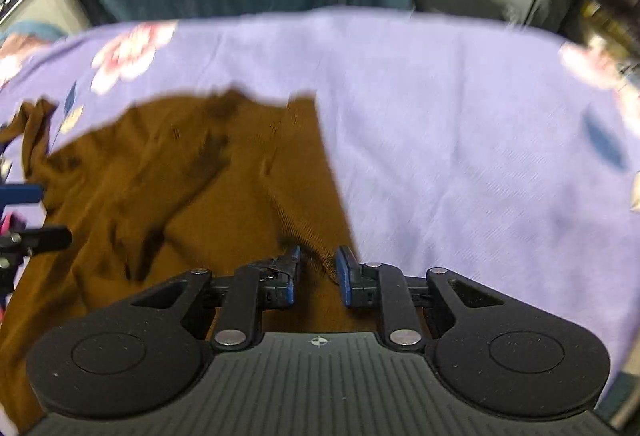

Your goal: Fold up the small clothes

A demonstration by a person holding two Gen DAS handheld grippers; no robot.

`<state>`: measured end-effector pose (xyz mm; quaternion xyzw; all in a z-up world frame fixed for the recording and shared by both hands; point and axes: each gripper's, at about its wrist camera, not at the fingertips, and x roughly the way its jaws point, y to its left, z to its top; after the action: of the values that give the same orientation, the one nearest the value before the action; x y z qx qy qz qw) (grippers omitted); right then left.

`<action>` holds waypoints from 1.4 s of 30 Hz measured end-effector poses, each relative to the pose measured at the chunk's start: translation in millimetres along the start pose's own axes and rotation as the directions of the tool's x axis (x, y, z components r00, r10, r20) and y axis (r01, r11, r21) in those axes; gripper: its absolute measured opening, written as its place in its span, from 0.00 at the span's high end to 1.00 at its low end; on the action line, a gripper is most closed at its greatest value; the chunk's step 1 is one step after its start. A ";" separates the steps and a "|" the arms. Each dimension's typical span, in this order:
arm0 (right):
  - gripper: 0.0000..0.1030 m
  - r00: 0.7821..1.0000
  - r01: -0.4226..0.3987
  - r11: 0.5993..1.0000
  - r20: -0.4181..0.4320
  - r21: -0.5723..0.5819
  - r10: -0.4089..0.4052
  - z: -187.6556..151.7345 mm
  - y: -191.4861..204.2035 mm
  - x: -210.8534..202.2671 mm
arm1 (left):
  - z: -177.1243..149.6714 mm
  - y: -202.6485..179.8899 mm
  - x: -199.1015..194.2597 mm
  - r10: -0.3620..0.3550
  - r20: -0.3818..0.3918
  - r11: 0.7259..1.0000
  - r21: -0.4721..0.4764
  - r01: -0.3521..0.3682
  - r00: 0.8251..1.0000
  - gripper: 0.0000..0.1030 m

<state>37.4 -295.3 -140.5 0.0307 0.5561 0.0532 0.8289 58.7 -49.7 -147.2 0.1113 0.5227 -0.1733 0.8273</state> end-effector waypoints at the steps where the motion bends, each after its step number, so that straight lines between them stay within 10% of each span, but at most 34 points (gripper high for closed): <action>1: 0.97 0.999 0.036 0.999 -0.001 -0.022 -0.036 -2.3 0.4 -1.0 | -2.6 3.1 1.1 0.002 -0.007 1.000 0.001 -0.002 1.000 0.40; 9: 0.98 0.909 0.407 0.899 0.022 0.165 -0.415 -2.4 -44.9 -34.8 | -20.2 20.8 -2.3 0.028 -0.037 0.998 -0.052 -0.029 0.999 0.40; 12: 0.80 0.844 0.535 0.835 -0.026 0.132 -0.536 -5.9 -43.5 -22.7 | -23.7 24.4 -3.6 0.040 -0.042 0.997 -0.069 -0.043 0.998 0.40; 15: 0.70 0.899 0.407 0.900 0.104 0.157 -0.425 -13.9 -15.5 -48.2 | -28.4 28.8 -7.0 0.044 -0.031 0.995 -0.083 -0.046 0.999 0.36; 19: 0.48 0.967 0.098 0.994 0.240 -0.051 -0.083 -32.9 59.4 -74.0 | -31.9 33.0 -5.4 0.057 -0.043 0.995 -0.081 -0.060 0.997 0.36; 23: 0.44 0.962 -0.169 0.944 0.161 -0.283 0.220 -47.1 133.7 -68.1 | -34.6 35.4 -5.8 0.081 -0.061 0.993 -0.078 -0.086 0.995 0.33; 33: 0.48 0.992 -0.120 0.886 -0.025 -0.447 0.122 -35.6 178.6 3.7 | -56.5 66.2 -14.4 0.158 -0.090 0.980 -0.110 -0.167 0.983 0.24; 36: 0.89 0.998 -0.068 0.879 -0.033 -0.472 0.059 -32.7 173.5 6.5 | -62.1 74.2 -17.1 0.154 -0.094 0.976 -0.138 -0.166 0.984 0.24; 37: 0.90 0.998 -0.056 0.886 -0.021 -0.461 0.052 -31.2 170.8 2.4 | -63.6 75.5 -18.1 0.153 -0.093 0.976 -0.141 -0.165 0.984 0.24; 42: 0.90 0.959 -0.251 0.929 0.059 -0.272 0.277 -14.3 138.4 -51.8 | -71.1 80.7 -25.9 0.162 -0.072 0.975 -0.141 -0.171 0.984 0.24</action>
<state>-2.8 -164.4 -83.1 -0.0021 0.4944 0.2357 0.8366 22.3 54.5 -154.1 0.0989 0.5475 -0.0612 0.8287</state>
